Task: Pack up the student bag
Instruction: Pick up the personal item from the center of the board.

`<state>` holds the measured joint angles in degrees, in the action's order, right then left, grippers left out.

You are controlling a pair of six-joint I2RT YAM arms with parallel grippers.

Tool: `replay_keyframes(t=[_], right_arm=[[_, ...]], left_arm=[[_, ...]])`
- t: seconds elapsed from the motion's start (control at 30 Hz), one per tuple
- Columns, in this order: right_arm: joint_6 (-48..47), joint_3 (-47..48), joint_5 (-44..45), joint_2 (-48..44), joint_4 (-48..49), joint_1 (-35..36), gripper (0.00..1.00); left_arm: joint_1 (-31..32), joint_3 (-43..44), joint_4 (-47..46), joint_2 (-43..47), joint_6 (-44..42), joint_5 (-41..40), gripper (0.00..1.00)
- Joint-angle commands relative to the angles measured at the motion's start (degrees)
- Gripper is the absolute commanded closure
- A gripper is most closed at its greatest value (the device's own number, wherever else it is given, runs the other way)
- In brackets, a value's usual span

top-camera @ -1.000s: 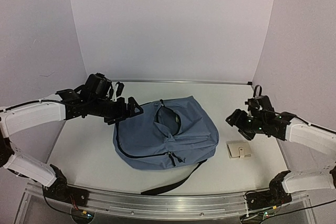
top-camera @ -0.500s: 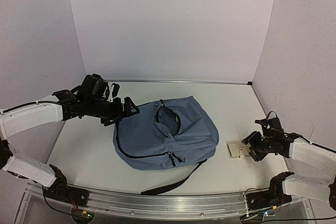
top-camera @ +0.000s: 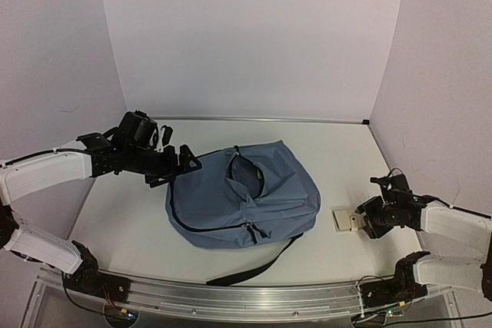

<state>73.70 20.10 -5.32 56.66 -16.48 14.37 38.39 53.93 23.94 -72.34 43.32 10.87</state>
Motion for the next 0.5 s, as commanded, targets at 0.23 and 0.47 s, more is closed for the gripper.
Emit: replay_keyframes(t=[0.23, 0.47], right_arm=[[2.1, 0.9, 2.7, 4.4, 2.3, -0.3, 0.44], [0.4, 2.7, 3.8, 7.5, 3.2, -0.3, 0.52]], left_arm=[[-1.0, 0.5, -0.3, 1.6, -1.5, 0.8, 0.0], [-1.3, 0.1, -0.3, 2.2, -1.4, 0.9, 0.0]])
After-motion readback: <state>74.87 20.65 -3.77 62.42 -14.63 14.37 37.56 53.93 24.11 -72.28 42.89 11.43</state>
